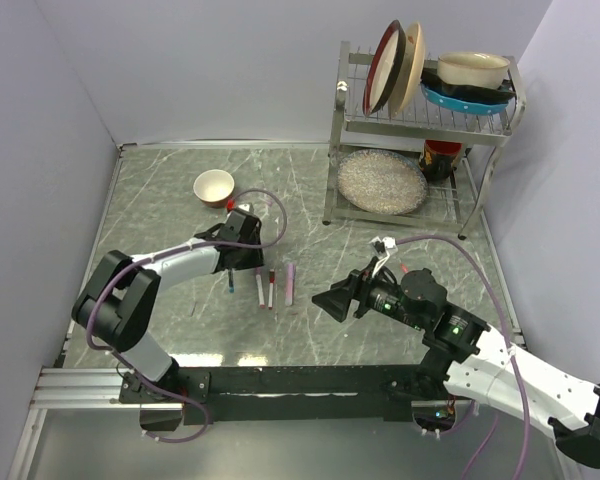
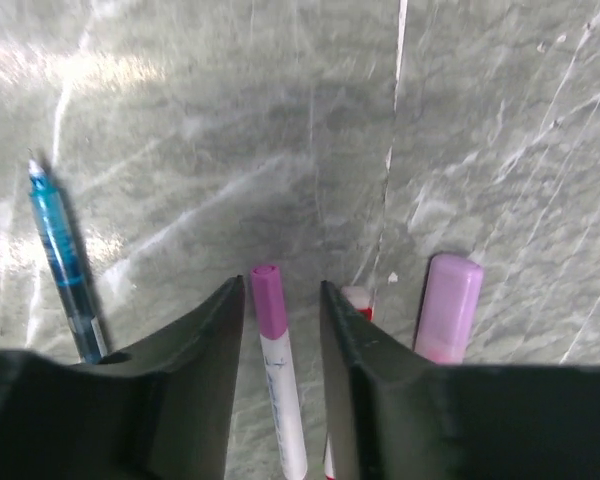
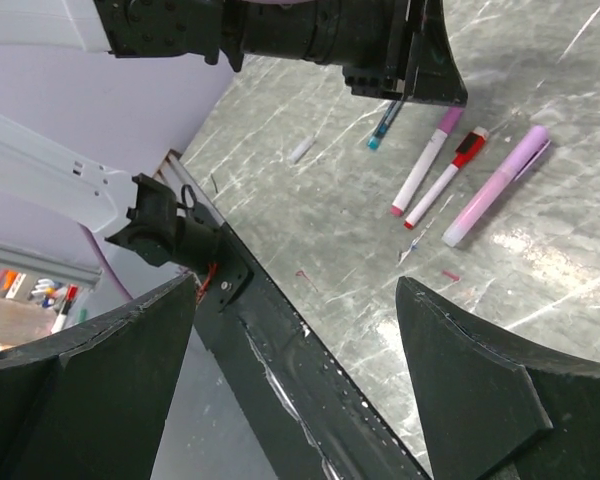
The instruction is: Insert the pens into the pen caps
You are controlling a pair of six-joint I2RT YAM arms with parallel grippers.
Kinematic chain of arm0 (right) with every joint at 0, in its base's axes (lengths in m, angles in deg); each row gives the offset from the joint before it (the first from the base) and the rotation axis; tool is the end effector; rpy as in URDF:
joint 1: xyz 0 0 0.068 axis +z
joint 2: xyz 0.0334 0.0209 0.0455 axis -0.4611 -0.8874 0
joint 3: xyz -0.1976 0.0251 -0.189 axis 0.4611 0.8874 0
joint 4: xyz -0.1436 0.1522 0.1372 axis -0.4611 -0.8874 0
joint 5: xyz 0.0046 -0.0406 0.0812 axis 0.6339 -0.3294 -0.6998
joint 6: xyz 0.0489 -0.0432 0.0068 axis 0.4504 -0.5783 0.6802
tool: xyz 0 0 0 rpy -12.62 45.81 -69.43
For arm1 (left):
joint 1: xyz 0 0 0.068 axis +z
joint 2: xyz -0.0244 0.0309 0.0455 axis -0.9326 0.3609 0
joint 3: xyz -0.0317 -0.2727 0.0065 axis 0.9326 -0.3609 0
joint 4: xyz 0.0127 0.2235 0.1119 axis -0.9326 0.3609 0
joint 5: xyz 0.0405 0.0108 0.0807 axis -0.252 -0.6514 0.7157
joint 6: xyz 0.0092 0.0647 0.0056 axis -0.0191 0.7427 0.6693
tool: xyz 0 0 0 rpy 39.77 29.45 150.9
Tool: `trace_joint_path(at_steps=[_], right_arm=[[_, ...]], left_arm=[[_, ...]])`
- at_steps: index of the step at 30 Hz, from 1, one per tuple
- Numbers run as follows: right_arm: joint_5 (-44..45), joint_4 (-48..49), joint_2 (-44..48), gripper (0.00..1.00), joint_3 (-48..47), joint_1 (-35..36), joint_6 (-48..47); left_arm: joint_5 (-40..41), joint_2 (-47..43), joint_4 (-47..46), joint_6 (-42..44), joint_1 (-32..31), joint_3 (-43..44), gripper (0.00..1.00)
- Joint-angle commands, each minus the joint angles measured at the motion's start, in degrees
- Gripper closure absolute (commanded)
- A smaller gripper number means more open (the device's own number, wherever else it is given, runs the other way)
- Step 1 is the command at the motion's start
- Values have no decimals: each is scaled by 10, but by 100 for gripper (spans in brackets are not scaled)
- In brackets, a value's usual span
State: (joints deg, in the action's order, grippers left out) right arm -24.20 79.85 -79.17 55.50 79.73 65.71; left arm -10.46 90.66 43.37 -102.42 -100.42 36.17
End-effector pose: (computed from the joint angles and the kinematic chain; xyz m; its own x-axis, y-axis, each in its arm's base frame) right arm 0.0929 0.1296 0.2856 -0.5854 0.2070 -0.7839 -0.6287 0.4946 0.6001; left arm 0.2746 -0.1623 0.1699 -0.8269 -0.2145 -0.5198 -0.0582 0.9521 -0.3002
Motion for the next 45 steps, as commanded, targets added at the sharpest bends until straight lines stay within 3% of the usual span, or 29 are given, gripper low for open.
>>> trace_joint_path(at_steps=[1, 6, 10, 11, 12, 13, 14, 20, 28, 33, 40, 45], right_arm=[[30, -21, 7, 12, -29, 2, -3], [108, -80, -13, 12, -48, 2, 19], [219, -156, -78, 13, -96, -8, 10], [255, -171, -96, 13, -121, -23, 3], [271, -195, -133, 13, -132, -35, -17], [278, -203, -153, 14, -142, -50, -27], [279, -209, -172, 14, -158, -95, -39], [304, -241, -311, 15, -201, -215, -120], [146, -221, -416, 26, -182, -406, -208], [133, -223, -497, 31, -201, -458, -223], [114, -215, -539, 39, -200, -495, -220], [112, -208, -569, 52, -198, -497, -221]], left_arm=[[44, -28, 22, 12, 1, 37, 52], [47, -75, 72, 15, 1, 62, 43], [7, -200, 72, 26, 1, 44, 31], [-7, -224, 71, 29, 1, 31, 26], [-15, -249, 69, 35, 1, 24, 3], [-22, -297, 66, 38, 1, 15, 1], [-37, -318, 67, 42, 1, 1, 1], [-56, -457, 67, 73, 1, -74, 1], [-37, -542, 95, 89, -1, -77, 0], [-26, -575, 90, 96, -1, -84, 0], [-37, -596, 81, 98, -1, -95, 1], [-36, -601, 80, 99, -1, -95, 1]])
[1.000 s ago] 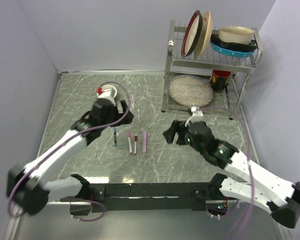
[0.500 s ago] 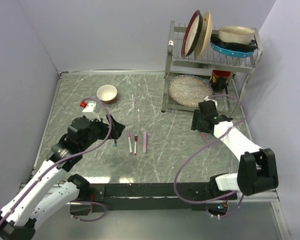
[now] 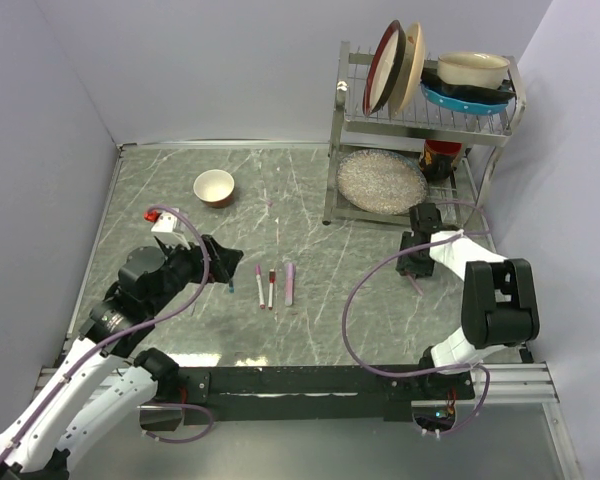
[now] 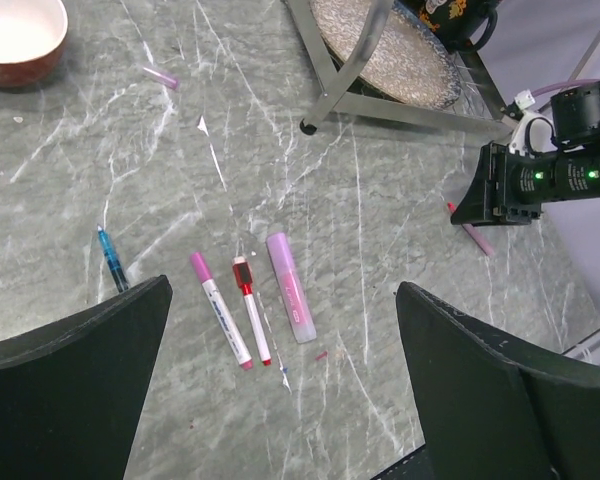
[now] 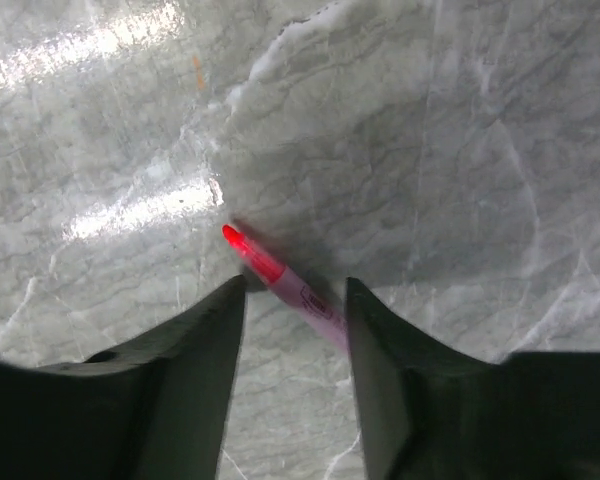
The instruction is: Insert the pens into the pen caps
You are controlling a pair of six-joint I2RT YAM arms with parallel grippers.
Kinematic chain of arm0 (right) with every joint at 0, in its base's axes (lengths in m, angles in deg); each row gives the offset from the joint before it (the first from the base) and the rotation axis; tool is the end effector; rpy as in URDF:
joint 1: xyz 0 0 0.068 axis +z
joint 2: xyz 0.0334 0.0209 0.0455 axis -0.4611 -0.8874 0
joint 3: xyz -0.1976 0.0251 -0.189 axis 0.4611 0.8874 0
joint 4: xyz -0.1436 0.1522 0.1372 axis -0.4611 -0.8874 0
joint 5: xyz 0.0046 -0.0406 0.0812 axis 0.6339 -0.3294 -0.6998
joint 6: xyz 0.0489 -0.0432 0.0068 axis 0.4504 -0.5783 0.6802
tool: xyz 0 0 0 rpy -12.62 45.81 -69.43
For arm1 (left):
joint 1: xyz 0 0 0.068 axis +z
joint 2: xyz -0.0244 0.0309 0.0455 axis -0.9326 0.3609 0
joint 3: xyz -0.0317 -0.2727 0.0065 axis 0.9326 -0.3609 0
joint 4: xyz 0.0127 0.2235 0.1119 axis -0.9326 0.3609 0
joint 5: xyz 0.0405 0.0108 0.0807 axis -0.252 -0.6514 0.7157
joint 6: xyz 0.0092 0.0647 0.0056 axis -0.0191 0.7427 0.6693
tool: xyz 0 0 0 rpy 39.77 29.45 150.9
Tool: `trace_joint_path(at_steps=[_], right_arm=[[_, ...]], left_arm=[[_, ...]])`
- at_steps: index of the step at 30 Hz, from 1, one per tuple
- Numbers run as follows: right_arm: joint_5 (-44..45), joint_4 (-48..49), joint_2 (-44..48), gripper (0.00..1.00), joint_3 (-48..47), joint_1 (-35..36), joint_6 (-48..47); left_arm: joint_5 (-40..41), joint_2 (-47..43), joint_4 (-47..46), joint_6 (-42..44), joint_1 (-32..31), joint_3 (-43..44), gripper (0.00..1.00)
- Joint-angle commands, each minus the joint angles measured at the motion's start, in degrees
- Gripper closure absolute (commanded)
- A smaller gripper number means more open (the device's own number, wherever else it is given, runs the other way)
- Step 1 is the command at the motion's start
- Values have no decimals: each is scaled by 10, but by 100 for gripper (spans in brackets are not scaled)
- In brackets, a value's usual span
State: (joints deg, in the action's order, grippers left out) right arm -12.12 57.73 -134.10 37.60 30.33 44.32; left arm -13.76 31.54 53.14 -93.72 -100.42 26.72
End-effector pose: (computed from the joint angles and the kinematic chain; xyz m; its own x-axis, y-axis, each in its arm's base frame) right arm 0.2758 0.0088 0.1555 -0.9003 0.2128 -0.3797 0.2273 0.9738 0.0067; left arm 0.1212 -0.0714 0.3221 -0.4127 -0.3248 -0.8510 0.3199 0.8231 -0.4692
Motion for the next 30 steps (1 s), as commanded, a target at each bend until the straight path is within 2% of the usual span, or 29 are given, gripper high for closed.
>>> trace_joint_path(at_steps=[1, 3, 4, 6, 7, 10, 15, 16, 19, 22, 26, 27, 29, 30], right_arm=[[-8, 15, -23, 59, -21, -2, -8], [-12, 17, -34, 65, -22, -2, -8], [-10, 15, -38, 73, -25, -3, -9], [-26, 18, -41, 81, -31, -2, -9], [-55, 24, -36, 89, -28, -3, -9], [-111, 52, 3, 100, -19, 3, -1], [-159, 85, 74, 100, -3, 27, 34], [-173, 92, 86, 100, 8, 31, 41], [-206, 123, 140, 100, 31, 63, 83], [-230, 162, 206, 100, 50, 121, 140], [-239, 292, 309, 100, 79, 218, 220], [-236, 312, 321, 100, 84, 254, 232], [-235, 354, 345, 100, 87, 279, 267], [-234, 365, 352, 100, 86, 294, 275]], left_arm=[[-4, -11, -20, 13, -1, -2, 0], [1, -20, -24, 12, -1, -5, 1], [6, -23, -26, 9, -1, -8, 1], [5, -25, -23, 6, -1, -8, 1], [2, -26, -24, 5, -1, -7, 1], [-10, -25, -18, -15, -1, -4, 0], [-71, -23, -19, -52, -1, -3, 4], [-109, -22, -34, -56, -1, -10, 4], [-155, -14, -56, -73, -1, -20, 8], [-216, 2, -96, -91, -1, -37, 10], [-284, 35, -180, -131, -1, -65, 12], [-306, 40, -195, -138, -1, -70, 13], [-324, 55, -217, -154, -2, -83, 17], [-342, 58, -256, -157, -2, -86, 17]])
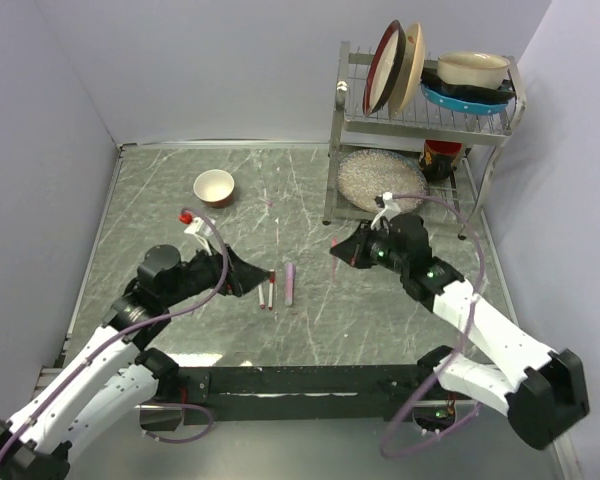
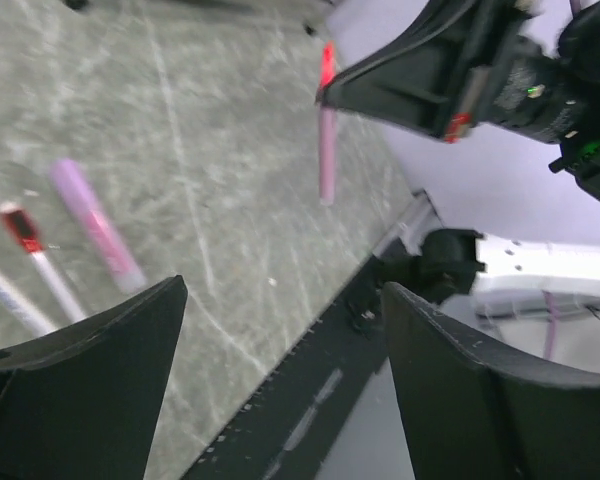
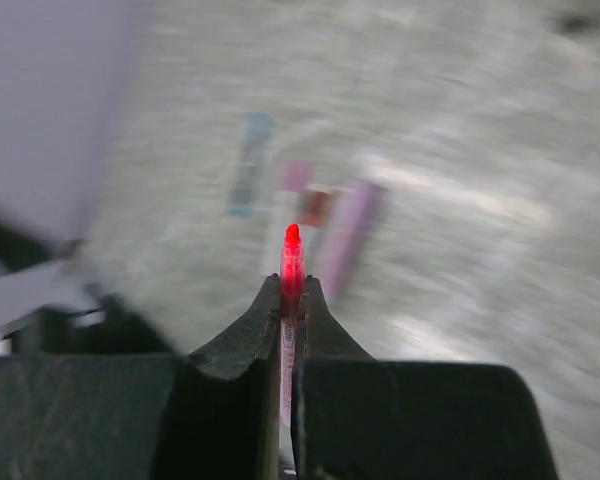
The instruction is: Insert the pens into the pen caps
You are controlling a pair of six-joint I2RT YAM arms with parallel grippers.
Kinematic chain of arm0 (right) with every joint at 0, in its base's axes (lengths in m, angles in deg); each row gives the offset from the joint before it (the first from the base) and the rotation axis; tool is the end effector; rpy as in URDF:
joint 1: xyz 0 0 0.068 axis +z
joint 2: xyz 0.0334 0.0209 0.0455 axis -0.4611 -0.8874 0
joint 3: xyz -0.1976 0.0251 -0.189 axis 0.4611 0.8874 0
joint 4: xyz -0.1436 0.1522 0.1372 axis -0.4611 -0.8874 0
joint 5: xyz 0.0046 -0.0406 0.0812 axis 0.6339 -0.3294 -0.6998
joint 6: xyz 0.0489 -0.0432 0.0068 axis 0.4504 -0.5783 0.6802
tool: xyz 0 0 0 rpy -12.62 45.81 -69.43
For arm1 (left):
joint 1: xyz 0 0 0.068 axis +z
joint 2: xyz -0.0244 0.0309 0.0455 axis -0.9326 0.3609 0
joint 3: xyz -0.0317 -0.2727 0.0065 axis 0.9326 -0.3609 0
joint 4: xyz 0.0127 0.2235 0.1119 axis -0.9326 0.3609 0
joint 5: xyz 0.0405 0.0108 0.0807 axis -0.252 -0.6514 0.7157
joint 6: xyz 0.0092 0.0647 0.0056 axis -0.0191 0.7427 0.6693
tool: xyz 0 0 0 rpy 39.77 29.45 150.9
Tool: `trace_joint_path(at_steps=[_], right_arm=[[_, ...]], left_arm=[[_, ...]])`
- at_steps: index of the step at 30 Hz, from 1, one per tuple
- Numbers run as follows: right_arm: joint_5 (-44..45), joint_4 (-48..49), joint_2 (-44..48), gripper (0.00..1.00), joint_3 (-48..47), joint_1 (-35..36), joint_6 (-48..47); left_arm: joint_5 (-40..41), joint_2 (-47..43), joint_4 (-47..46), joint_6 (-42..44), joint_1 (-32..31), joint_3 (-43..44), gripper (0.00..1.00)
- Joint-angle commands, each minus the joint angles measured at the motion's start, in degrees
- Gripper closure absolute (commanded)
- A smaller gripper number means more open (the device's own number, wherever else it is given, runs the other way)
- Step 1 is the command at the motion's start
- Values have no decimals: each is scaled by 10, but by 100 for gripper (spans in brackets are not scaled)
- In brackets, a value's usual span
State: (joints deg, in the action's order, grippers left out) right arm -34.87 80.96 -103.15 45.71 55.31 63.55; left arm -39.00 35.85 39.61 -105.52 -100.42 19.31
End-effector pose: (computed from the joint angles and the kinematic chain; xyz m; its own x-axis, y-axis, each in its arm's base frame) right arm 0.1986 0.1221 0.2765 -0.6639 0.2574 -0.7021 -0.3790 0.6935 0.6127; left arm 0.1291 -0.1024 0.2961 -0.6611 -0.3109 -0.6828 0.4861 0.5157 -0.7055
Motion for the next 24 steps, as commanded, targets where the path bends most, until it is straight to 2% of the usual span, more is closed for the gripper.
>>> trace_joint_path(at_steps=[1, 7, 13, 24], right_arm=[[-4, 142, 48, 100, 3, 53, 96], [2, 214, 69, 100, 8, 89, 144], [28, 252, 63, 100, 6, 121, 158], [60, 275, 40, 100, -5, 171, 154]], left_arm=[[-99, 19, -135, -44, -2, -21, 18], [-184, 65, -256, -87, -3, -46, 21], [-195, 90, -341, -134, -15, -55, 24], [-181, 136, -366, -137, -40, -28, 35]])
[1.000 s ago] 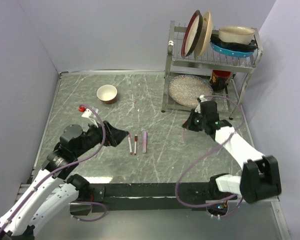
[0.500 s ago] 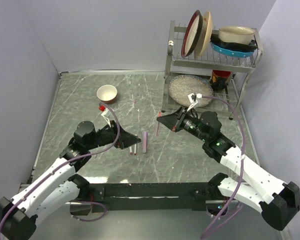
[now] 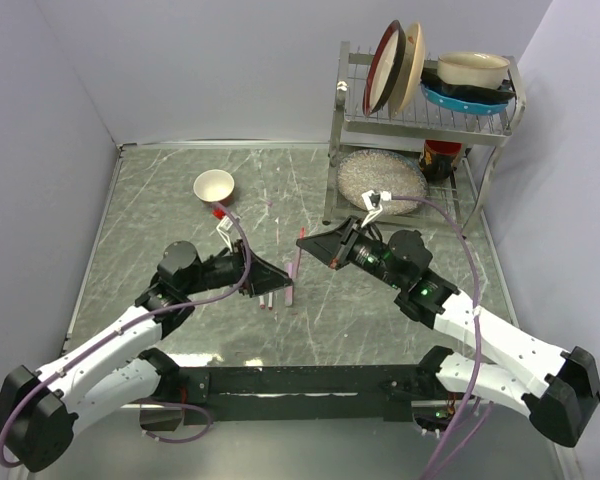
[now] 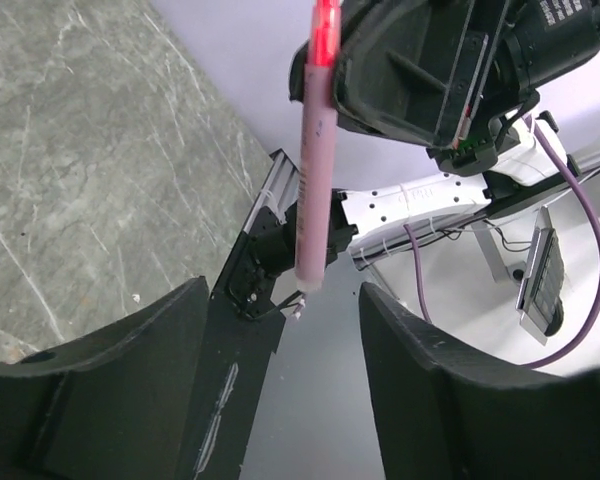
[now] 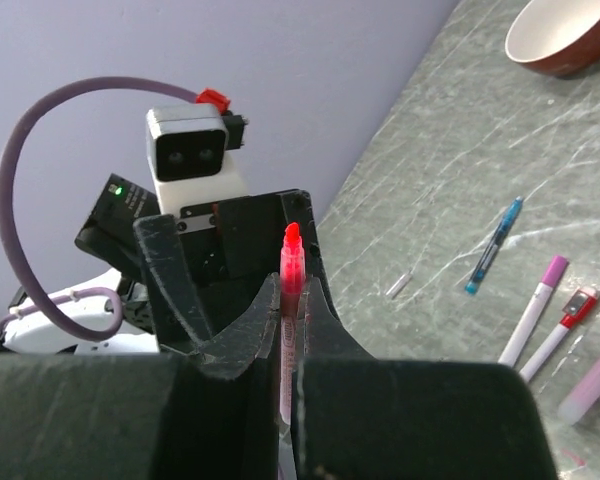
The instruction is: Insert the pens into the pen caps
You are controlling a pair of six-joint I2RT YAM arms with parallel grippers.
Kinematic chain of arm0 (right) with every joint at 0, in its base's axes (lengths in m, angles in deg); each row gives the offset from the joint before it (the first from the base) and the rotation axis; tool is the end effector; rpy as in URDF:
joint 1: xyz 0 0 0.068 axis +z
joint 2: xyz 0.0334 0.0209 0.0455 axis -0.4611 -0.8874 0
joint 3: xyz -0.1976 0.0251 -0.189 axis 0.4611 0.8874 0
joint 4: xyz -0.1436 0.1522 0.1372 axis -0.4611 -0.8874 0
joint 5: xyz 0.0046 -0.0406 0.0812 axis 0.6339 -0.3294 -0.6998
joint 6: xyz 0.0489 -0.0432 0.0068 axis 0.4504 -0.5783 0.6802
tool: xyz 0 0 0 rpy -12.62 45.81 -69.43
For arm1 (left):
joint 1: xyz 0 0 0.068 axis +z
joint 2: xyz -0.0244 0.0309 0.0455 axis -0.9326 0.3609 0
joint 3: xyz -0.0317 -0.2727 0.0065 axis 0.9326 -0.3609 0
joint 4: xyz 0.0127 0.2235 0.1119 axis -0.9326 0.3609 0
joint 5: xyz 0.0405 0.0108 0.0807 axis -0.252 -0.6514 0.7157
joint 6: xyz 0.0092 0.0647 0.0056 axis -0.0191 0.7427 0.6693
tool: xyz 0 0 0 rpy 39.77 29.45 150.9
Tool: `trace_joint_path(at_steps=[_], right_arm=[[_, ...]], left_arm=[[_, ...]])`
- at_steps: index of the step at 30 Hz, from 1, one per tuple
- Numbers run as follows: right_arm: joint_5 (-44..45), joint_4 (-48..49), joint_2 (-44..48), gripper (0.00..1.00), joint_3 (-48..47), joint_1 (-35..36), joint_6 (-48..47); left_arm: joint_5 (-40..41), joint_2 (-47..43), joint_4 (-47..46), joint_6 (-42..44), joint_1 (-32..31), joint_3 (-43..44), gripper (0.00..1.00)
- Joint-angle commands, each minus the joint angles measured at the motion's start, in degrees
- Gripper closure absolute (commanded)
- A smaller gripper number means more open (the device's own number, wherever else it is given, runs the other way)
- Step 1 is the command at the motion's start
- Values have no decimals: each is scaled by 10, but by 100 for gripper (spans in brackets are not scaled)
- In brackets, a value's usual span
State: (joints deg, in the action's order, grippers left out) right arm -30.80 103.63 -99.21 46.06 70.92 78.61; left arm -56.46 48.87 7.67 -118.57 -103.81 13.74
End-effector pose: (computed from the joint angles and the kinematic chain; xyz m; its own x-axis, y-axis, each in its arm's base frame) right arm 0.1574 0.1652 0.3367 -0.5991 0.4499 -0.6623 -0.5813 0.3245 0.7462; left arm 0.1469 -0.1431 0.2899 -0.7722 -0.2218 -0.5954 0.5789 0.1403 -0.8032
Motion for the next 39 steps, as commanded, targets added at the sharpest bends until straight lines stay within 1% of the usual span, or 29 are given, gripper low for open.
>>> trace_joint_path(at_steps=[1, 3, 4, 6, 7, 9, 10, 12, 13, 14, 15, 18, 21, 25, 28, 31, 32, 34, 35, 39], right_arm=[[22, 49, 0, 100, -9, 17, 3], [27, 47, -1, 100, -9, 22, 1], [29, 49, 0, 100, -7, 23, 4], [30, 57, -1, 100, -2, 24, 11], [30, 60, -2, 100, -2, 28, 11], [28, 63, -5, 100, -1, 30, 14], [28, 64, -6, 100, 0, 33, 15], [29, 70, -7, 100, 4, 35, 20], [26, 72, -7, 98, 5, 36, 23], [25, 78, -8, 94, 6, 36, 25], [15, 82, -8, 82, 9, 36, 25], [3, 94, -6, 71, 18, 39, 33], [-1, 102, -4, 66, 29, 43, 40], [-4, 102, -6, 65, 37, 47, 41], [-7, 113, -11, 67, 46, 56, 46], [-3, 134, -14, 73, 61, 63, 54], [-7, 146, -17, 80, 63, 64, 55], [-14, 157, -24, 88, 66, 65, 62], [-17, 173, -26, 99, 68, 65, 65], [-10, 200, -30, 100, 72, 66, 72]], left_arm=[[-7, 8, -49, -6, -7, 30, 38], [-10, 12, -58, -9, -8, 33, 43], [-9, 15, -62, -11, -8, 34, 48], [-10, 17, -64, -13, -9, 36, 53], [-12, 19, -67, -13, -10, 36, 60], [-13, 21, -68, -14, -10, 37, 68], [-12, 22, -70, -17, -10, 37, 74], [-10, 19, -71, -18, -10, 37, 83], [-9, 18, -71, -18, -10, 36, 95], [-7, 15, -71, -17, -10, 36, 99], [-4, 13, -68, -16, -10, 36, 99], [1, 7, -64, -12, -10, 35, 99], [5, 2, -57, -10, -10, 35, 99], [8, 1, -53, -9, -10, 36, 99], [11, 2, -54, -10, -10, 34, 99], [15, 2, -49, -7, -10, 32, 99], [18, 2, -49, -6, -10, 32, 99], [18, 5, -48, -6, -10, 31, 99], [18, 6, -43, -6, -10, 32, 99], [9, 14, -23, 5, -10, 37, 99]])
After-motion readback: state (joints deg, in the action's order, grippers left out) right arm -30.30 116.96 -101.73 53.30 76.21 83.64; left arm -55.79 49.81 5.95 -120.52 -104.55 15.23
